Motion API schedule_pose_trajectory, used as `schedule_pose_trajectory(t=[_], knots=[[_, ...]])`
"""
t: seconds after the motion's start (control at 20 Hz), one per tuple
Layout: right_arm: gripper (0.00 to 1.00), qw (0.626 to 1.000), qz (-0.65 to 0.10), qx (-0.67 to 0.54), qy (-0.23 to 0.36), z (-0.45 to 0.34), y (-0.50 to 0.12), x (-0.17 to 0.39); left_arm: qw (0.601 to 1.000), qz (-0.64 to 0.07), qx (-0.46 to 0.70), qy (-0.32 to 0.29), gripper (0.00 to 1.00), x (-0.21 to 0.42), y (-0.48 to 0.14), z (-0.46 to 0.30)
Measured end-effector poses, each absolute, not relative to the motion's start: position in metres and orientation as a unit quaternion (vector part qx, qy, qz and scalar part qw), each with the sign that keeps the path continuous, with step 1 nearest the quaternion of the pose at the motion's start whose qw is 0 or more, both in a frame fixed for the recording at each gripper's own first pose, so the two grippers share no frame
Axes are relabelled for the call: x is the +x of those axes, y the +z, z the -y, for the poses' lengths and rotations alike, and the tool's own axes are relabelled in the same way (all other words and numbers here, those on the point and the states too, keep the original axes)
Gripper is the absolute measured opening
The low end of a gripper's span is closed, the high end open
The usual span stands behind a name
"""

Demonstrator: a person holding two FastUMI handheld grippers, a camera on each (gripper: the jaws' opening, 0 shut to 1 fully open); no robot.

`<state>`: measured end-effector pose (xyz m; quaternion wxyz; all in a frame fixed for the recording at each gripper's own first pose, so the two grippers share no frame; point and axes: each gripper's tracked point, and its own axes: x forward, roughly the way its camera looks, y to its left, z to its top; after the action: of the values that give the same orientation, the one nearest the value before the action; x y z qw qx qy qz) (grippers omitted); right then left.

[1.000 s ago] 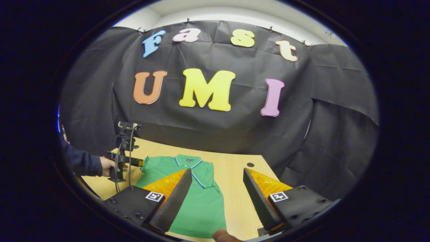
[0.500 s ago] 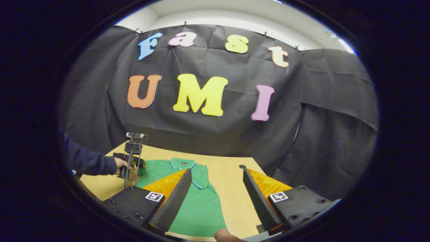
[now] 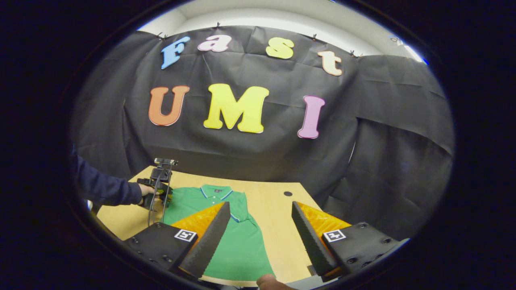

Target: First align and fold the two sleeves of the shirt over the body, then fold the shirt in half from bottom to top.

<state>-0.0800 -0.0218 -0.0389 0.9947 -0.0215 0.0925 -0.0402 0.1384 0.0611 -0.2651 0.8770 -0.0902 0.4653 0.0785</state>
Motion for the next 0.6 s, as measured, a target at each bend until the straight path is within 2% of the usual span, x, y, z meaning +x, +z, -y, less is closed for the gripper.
schedule_pose_trajectory(t=[0.1,0.15,0.2,0.25,0.35,0.4,0.45,0.5,0.6], knots=[[0.94,0.994,-0.093,-0.013,-0.049,0.028,-0.040,-0.081,0.877,-0.467,-0.082,0.071,0.35,0.140,-0.265,-0.061],[0.98,0.994,-0.095,-0.009,-0.053,0.031,-0.040,-0.081,0.879,-0.467,-0.078,0.066,0.31,0.141,-0.265,-0.061],[0.94,0.994,-0.097,-0.006,-0.058,0.034,-0.042,-0.081,0.879,-0.467,-0.073,0.061,0.28,0.142,-0.264,-0.061],[0.98,0.993,-0.100,-0.003,-0.061,0.037,-0.043,-0.082,0.879,-0.468,-0.067,0.055,0.20,0.144,-0.263,-0.061],[0.94,0.992,-0.106,-0.001,-0.067,0.042,-0.049,-0.085,0.880,-0.470,-0.056,0.048,0.07,0.147,-0.264,-0.059],[0.98,0.992,-0.108,0.000,-0.067,0.043,-0.052,-0.084,0.880,-0.470,-0.052,0.046,0.06,0.148,-0.263,-0.059],[0.94,0.992,-0.110,0.000,-0.068,0.044,-0.052,-0.084,0.880,-0.470,-0.049,0.045,0.05,0.148,-0.262,-0.058],[0.98,0.992,-0.110,0.000,-0.069,0.046,-0.053,-0.083,0.880,-0.471,-0.044,0.045,0.04,0.148,-0.260,-0.058],[0.98,0.992,-0.109,-0.001,-0.068,0.048,-0.053,-0.080,0.887,-0.460,-0.026,0.037,0.04,0.152,-0.247,-0.054]])
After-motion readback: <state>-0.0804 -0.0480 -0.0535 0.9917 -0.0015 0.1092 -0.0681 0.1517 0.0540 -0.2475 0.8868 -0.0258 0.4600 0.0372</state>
